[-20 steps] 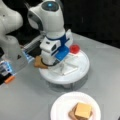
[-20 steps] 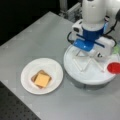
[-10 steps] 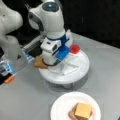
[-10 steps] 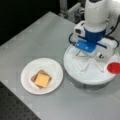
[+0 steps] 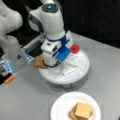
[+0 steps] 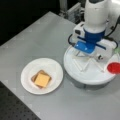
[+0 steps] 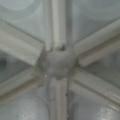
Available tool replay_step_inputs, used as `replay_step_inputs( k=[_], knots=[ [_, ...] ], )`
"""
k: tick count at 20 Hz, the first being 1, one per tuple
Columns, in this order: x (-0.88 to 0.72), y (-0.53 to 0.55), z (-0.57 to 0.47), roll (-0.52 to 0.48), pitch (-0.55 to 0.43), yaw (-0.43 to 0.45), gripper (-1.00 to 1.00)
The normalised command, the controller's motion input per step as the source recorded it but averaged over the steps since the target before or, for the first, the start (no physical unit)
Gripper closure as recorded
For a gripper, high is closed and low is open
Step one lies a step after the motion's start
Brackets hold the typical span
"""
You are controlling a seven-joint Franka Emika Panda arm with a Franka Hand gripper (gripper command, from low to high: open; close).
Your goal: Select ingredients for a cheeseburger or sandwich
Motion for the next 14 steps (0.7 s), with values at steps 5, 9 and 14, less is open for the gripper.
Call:
replay_step_inputs(
  k=[5, 9, 14],
  knots=[
    [-0.15, 0.03, -0.14, 0.093, -0.182, 0.036, -1.0],
    [-0.13, 0.07, -0.16, 0.1, -0.187, 0.046, -1.0],
    [-0.14, 0.06, -0.16, 0.117, -0.173, 0.063, -1.0]
  ],
)
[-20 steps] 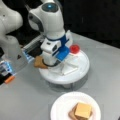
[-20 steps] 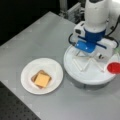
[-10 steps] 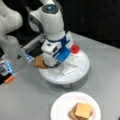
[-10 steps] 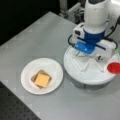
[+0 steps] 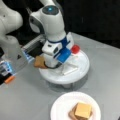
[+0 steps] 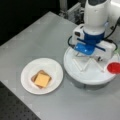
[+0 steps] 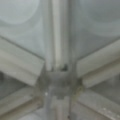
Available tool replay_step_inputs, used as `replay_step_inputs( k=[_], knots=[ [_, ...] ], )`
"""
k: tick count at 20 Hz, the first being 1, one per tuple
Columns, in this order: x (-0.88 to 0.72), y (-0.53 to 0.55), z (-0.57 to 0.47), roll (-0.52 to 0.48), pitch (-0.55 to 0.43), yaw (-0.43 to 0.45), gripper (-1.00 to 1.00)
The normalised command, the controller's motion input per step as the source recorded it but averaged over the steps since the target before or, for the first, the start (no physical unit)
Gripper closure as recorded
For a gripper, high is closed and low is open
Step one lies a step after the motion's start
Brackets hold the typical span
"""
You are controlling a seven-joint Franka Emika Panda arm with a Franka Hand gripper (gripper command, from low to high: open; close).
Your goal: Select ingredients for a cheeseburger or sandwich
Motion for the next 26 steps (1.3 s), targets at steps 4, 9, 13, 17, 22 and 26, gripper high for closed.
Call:
replay_step_inputs(
  k=[4, 9, 13, 17, 22, 26],
  knots=[
    [-0.15, 0.0, -0.14, 0.117, -0.174, 0.063, -1.0],
    [-0.18, -0.05, -0.15, 0.122, -0.171, 0.066, -1.0],
    [-0.23, -0.07, -0.13, 0.124, -0.151, 0.095, -1.0],
    [-0.28, -0.07, -0.13, 0.137, -0.138, 0.18, -1.0],
    [-0.3, -0.05, -0.15, 0.134, -0.126, 0.198, -1.0],
    [-0.27, -0.03, -0.2, 0.129, -0.124, 0.125, -1.0]
  ],
)
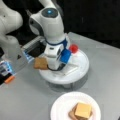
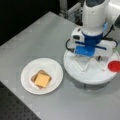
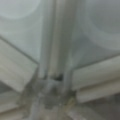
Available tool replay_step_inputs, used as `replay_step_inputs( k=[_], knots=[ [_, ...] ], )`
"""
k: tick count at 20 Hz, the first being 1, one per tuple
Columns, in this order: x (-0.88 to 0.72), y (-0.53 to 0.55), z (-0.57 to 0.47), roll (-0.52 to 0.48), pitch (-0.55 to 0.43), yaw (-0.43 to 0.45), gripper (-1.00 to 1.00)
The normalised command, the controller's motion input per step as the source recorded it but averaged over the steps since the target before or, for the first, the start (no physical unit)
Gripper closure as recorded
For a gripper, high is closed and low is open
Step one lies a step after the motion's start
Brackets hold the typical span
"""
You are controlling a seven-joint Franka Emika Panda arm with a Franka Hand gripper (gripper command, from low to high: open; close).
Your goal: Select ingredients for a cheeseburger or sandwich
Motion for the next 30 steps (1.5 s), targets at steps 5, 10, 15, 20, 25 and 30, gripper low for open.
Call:
replay_step_inputs(
  k=[5, 10, 15, 20, 25, 30],
  knots=[
    [-0.28, -0.03, -0.2, 0.095, -0.119, 0.088, -1.0],
    [-0.26, -0.08, -0.19, 0.075, -0.102, 0.324, -1.0],
    [-0.13, -0.14, -0.13, -0.002, -0.071, 0.715, -1.0],
    [0.01, -0.15, 0.03, -0.037, -0.007, 0.595, -1.0],
    [0.06, -0.12, 0.12, -0.031, 0.049, 0.406, -1.0],
    [0.1, -0.07, 0.1, -0.027, 0.055, 0.358, -1.0]
  ],
)
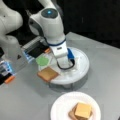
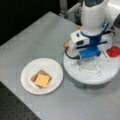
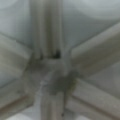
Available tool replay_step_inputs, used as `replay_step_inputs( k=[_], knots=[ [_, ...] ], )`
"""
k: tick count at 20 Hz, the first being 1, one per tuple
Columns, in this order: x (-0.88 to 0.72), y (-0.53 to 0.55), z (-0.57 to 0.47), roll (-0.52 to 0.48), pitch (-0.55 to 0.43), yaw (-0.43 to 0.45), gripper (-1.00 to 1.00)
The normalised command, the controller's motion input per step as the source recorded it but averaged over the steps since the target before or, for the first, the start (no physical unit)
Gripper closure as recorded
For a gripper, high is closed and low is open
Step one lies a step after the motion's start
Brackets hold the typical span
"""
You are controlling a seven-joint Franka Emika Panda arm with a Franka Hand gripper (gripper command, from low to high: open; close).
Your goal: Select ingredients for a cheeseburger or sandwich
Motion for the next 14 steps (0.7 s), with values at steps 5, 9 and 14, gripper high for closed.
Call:
replay_step_inputs(
  k=[5, 9, 14],
  knots=[
    [0.12, -0.02, 0.1, -0.002, 0.076, 0.279, -1.0],
    [0.1, 0.04, 0.13, 0.012, 0.091, 0.144, -1.0],
    [0.08, 0.07, 0.23, 0.031, 0.131, 0.078, -1.0]
  ],
)
